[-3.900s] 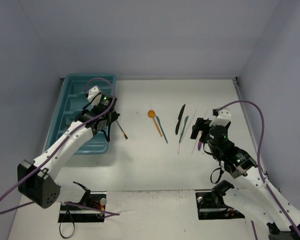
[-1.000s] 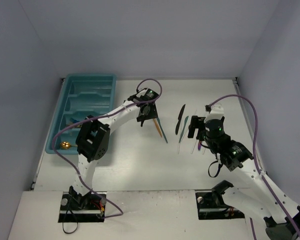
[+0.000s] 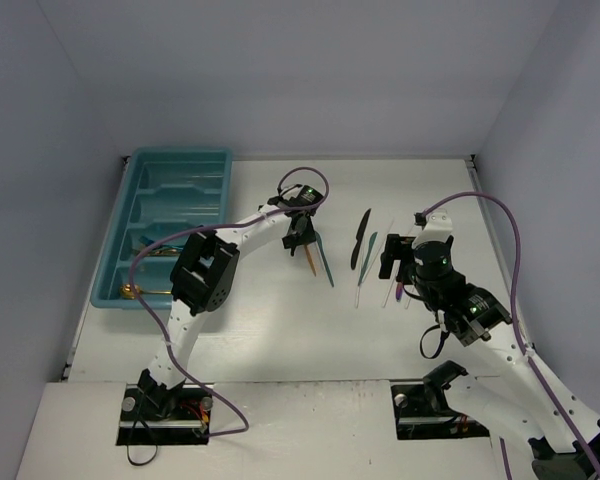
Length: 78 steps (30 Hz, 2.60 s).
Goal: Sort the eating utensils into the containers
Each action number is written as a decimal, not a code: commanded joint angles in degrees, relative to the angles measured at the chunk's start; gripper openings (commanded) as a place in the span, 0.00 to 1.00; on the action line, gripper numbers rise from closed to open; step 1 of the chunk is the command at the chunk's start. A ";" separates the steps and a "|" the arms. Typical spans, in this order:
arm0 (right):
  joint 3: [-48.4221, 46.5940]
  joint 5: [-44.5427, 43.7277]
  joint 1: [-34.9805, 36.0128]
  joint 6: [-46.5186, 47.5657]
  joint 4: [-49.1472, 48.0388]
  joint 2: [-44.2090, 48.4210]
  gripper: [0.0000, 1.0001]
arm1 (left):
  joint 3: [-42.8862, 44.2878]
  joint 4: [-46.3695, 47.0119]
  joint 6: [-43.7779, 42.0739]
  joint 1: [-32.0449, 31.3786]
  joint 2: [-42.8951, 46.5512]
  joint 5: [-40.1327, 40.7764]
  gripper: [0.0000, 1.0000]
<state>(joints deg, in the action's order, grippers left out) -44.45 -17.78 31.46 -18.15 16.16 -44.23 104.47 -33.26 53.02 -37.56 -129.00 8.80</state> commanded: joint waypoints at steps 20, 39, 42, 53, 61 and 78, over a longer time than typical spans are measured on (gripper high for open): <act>-0.64 -1.67 -0.26 -0.42 -1.29 -0.53 0.77 | -12.85 -1.19 -3.46 1.17 23.36 3.58 0.00; -0.26 -1.05 -0.44 -1.30 -1.46 -1.31 0.77 | -42.81 -5.85 15.81 27.39 62.20 10.84 0.00; -0.19 -1.12 -0.44 -1.45 -1.40 -0.91 0.77 | -46.66 -5.85 19.75 31.00 63.60 9.82 0.00; -0.17 -0.85 -0.49 -1.45 -1.40 -1.13 0.77 | -53.57 -4.44 25.03 38.43 62.62 8.37 0.17; -0.20 -1.11 -0.44 -1.45 -1.46 -1.17 0.77 | -52.53 -3.90 21.52 39.58 64.91 7.75 0.55; 0.06 -5.24 -0.70 -5.05 -1.40 -3.08 0.77 | -23.34 -2.06 -10.10 12.45 48.25 -0.98 0.60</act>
<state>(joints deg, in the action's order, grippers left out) -44.42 -19.94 31.14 -21.54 16.99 -48.05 74.53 -36.45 50.47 -16.00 -73.25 9.37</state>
